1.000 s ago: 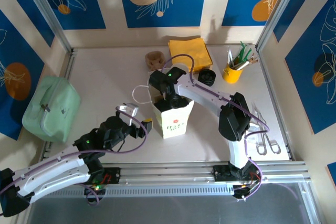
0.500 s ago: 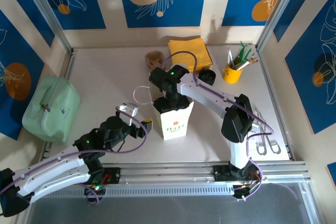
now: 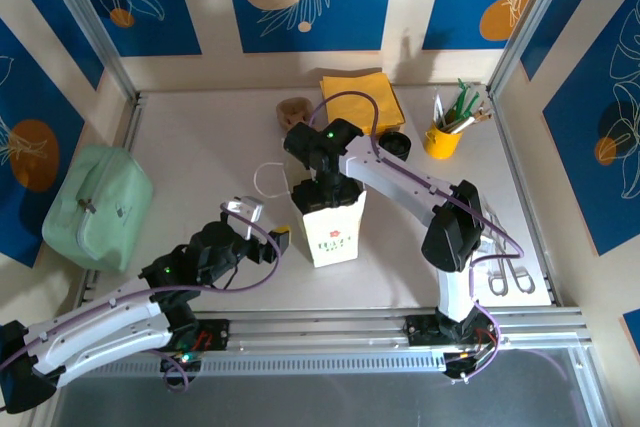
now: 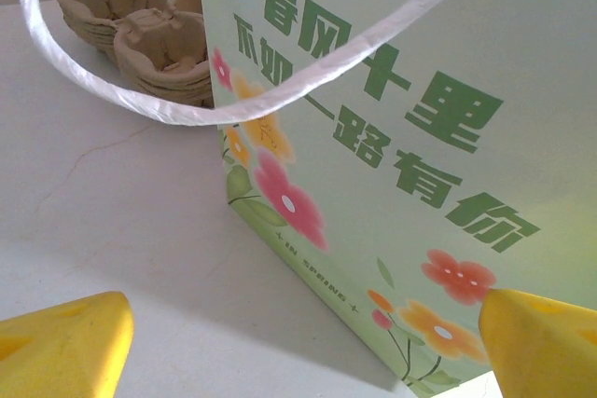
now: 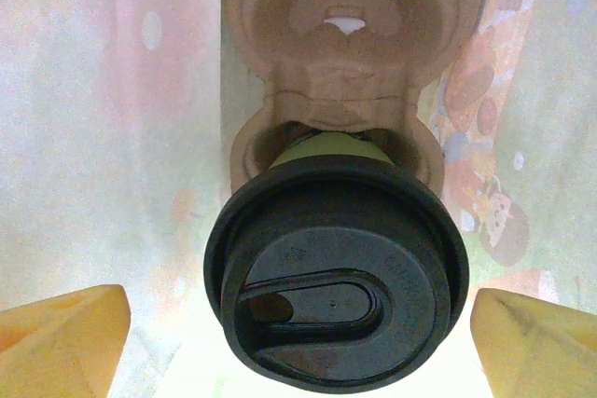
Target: Pack the takeout coffee
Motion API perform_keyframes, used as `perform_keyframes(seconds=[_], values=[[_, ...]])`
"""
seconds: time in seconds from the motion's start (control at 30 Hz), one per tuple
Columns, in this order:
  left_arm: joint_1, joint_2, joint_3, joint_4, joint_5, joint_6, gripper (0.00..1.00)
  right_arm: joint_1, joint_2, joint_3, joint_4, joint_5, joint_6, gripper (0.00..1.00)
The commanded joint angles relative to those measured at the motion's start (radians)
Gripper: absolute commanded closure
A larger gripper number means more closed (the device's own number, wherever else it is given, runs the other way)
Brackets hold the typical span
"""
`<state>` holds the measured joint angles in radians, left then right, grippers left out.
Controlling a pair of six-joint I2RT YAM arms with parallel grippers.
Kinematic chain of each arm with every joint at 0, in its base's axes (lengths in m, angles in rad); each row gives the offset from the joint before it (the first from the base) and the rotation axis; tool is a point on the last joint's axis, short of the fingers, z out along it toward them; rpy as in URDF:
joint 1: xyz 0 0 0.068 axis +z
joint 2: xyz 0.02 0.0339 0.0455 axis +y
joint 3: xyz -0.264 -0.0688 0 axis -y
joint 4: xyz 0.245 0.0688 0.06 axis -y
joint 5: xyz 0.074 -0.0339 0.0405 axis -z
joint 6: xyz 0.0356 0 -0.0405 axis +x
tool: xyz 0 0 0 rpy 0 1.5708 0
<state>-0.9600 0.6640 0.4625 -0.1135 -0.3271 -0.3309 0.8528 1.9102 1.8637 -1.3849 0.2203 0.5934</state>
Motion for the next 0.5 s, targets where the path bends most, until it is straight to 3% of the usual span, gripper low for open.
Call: perform_keyframes(seconds=[0.0,0.47], values=[[-0.006,-0.005,0.004,0.005,-0.020,0.015,0.05,-0.008,0.008,0.034,-0.044,-0.019,0.013,0.05],[-0.006,0.121,0.039,0.099,0.143,0.084,0.05,-0.024,0.068,0.094,-0.120,-0.067,-0.021,0.06]])
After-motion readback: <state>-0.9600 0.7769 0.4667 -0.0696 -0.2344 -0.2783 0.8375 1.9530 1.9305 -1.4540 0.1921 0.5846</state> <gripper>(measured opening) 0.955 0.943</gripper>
